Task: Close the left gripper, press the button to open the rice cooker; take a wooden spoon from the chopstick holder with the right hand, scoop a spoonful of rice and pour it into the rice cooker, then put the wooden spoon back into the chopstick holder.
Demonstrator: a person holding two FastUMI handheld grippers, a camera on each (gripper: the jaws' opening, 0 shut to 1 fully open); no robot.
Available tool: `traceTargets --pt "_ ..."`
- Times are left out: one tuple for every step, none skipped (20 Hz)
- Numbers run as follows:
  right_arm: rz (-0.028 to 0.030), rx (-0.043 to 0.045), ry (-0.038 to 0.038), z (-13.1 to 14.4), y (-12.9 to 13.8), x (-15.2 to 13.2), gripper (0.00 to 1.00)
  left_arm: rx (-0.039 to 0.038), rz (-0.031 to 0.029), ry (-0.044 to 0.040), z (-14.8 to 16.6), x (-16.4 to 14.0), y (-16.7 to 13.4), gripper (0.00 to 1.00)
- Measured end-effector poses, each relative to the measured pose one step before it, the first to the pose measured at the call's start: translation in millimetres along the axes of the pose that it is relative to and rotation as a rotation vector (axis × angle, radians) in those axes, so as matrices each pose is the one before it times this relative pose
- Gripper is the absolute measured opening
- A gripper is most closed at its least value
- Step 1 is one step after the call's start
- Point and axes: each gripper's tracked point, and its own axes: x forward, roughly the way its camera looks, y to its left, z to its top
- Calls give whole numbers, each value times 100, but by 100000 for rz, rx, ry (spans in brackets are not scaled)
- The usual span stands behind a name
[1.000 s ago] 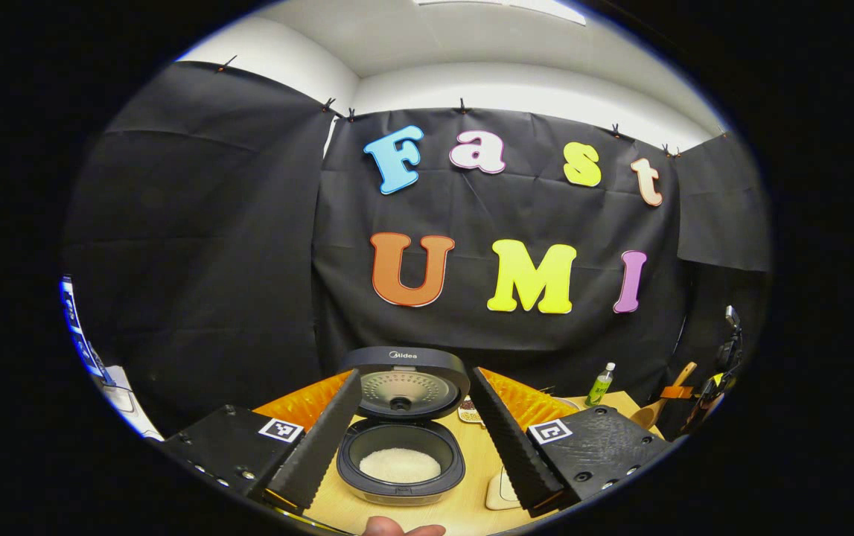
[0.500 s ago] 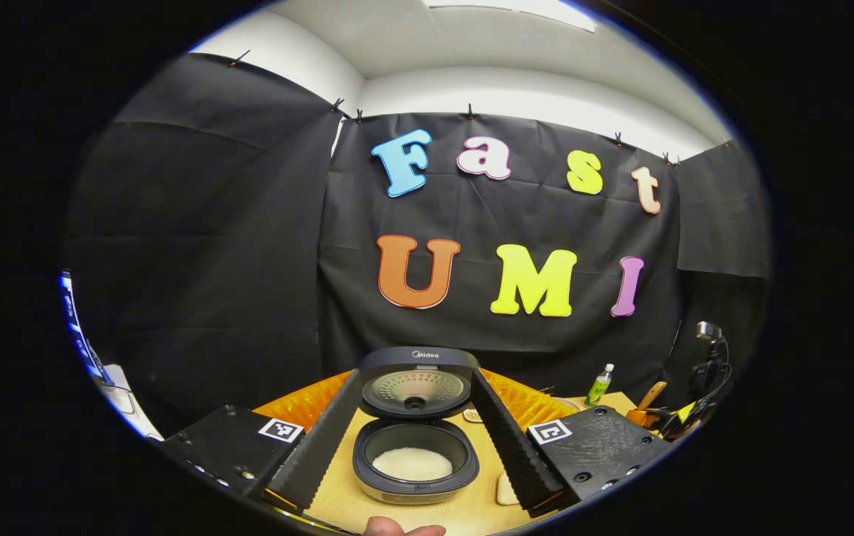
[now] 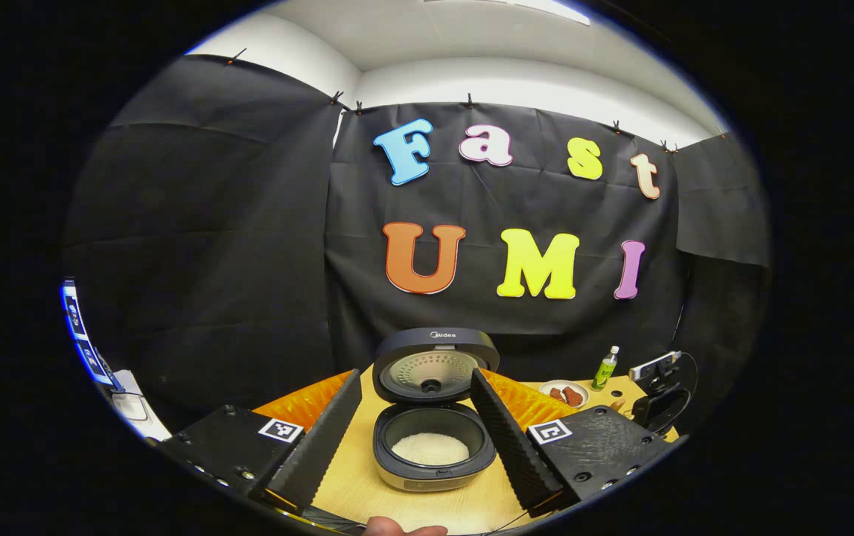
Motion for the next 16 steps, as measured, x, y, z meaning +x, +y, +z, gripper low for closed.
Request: traceTargets --pt "-593 -2429 -313 -258 362 276 8 156 604 701 -33 -42 210 95" --pt "-1220 -2557 -287 -189 223 258 8 111 493 641 -141 -101 79 95" --pt "-2182 -2771 -840 -228 -68 341 8 245 420 313 -32 -349 155 95" --pt "-2811 -3363 -594 -169 -121 278 8 288 468 574 -61 -177 73 95" --pt "-1648 -3044 107 -360 124 315 8 164 533 662 -25 -98 78 95" --pt "394 -690 1210 -593 506 365 8 -175 378 690 -52 -119 79 95" --pt "218 898 2114 -691 325 396 8 -224 275 414 -4 -113 -77 95" --pt "55 1787 152 63 289 21 8 79 411 402 2 -84 16 95" --pt "467 1344 140 219 144 12 8 281 542 263 -3 -21 93 95" --pt "1807 2308 213 -17 498 -95 10 226 686 482 -238 -148 128 95" --pt "2311 2934 614 -215 708 -59 8 310 735 736 -211 42 -4 95" --pt "1999 2748 930 -117 547 -135 8 273 152 503 -78 -148 -25 95" --pt "1978 2885 1082 -123 332 -105 8 259 170 -183 80 -189 -36 95" --pt "2026 2978 1232 -31 443 -47 8 150 158 -305 110 -72 -88 95" --pt "2374 3331 1309 -65 455 29 8 133 180 189 -31 -32 -40 95" --pt "2114 3447 1435 -82 343 -62 8 231 439 632 -324 -140 116 95"
